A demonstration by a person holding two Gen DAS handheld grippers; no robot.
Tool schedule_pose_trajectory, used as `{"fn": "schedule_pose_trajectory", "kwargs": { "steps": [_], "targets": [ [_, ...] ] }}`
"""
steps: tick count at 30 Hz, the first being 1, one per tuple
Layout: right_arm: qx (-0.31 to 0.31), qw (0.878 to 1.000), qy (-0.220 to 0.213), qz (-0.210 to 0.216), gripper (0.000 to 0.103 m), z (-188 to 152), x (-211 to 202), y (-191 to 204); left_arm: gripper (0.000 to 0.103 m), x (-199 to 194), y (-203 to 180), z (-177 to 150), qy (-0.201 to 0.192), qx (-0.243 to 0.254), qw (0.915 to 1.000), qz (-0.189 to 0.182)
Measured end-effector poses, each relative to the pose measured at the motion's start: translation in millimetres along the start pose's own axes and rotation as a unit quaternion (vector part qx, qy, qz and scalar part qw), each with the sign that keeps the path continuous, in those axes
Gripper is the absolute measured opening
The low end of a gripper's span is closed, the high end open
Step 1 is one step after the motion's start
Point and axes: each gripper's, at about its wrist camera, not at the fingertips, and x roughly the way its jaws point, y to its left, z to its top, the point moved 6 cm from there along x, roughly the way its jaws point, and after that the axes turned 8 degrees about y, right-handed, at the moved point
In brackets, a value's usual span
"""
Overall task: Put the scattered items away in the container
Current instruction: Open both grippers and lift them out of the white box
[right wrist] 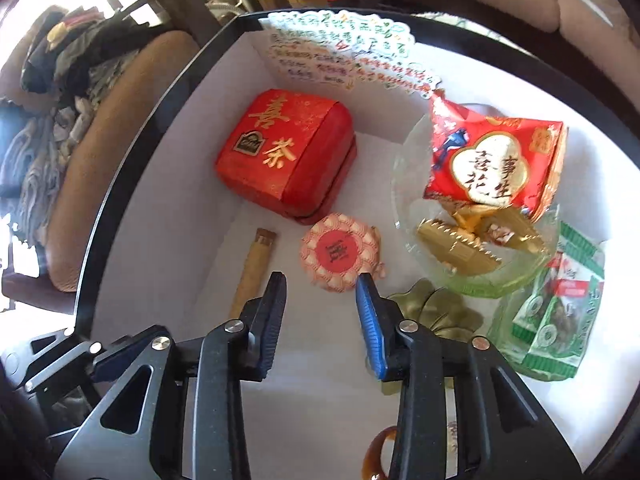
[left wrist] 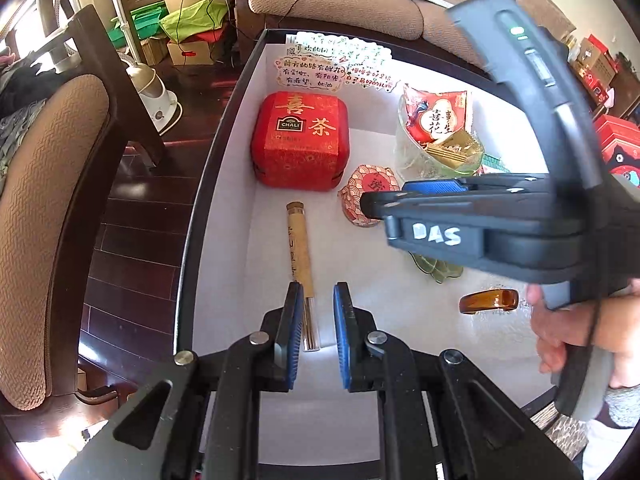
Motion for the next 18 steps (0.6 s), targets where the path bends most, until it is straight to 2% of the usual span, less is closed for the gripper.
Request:
{"fn": "schedule_pose_trajectory", "kwargs": {
  "steps": [3, 5, 7, 9, 10, 12, 13, 16, 18],
  "targets": [
    [-0.009, 0.999, 0.028, 0.030, 0.021, 1.7, 13.2, 0.2, 0.016, 0.7, -0.5, -0.9, 0.001, 0.002, 1.0000, -0.002],
    [0.013, 0.998, 0.038, 0.039, 0.021, 4.9, 21.1, -6.8, 0.016, 1.9, -0.9, -1.0, 0.003, 0.000, 1.0000, -0.002],
    [0.028, 0.999, 0.021, 0.042, 0.021, -9.4, 14.5, -9.6, 0.016, 2.2, -1.0, -1.3, 0.002, -0.002, 1.0000, -0.003],
    [0.017, 1.000, -0.006, 0.004, 0.019, -3.3, 2.0, -16.0, 0.016, 2.3, -1.1, -2.2, 0.002, -0.003, 1.0000, -0.003],
    [0.021, 1.000, -0.011, -0.001, 0.021, -2.3, -2.5, -20.2, 0.016, 2.7, -1.4, -2.6, 0.003, -0.004, 1.0000, -0.003],
    [0.030, 0.999, -0.013, 0.032, 0.021, -7.6, -11.5, -22.9, 0.016, 4.7, -1.9, -3.3, 0.006, -0.005, 1.0000, -0.004],
    [0.023, 0.999, -0.014, 0.043, 0.021, -14.8, -18.7, -24.7, 0.016, 5.8, -2.2, -3.9, 0.007, -0.004, 1.0000, -0.003],
    [-0.003, 0.998, -0.035, 0.043, 0.025, -44.4, -54.6, -28.8, 0.016, 4.2, -5.4, -5.4, 0.005, -0.003, 1.0000, 0.001],
    [-0.021, 0.998, -0.054, 0.017, 0.025, -72.3, -87.2, -33.6, 0.016, -2.0, -12.2, -9.2, -0.007, 0.000, 1.0000, 0.000]
  ]
}}
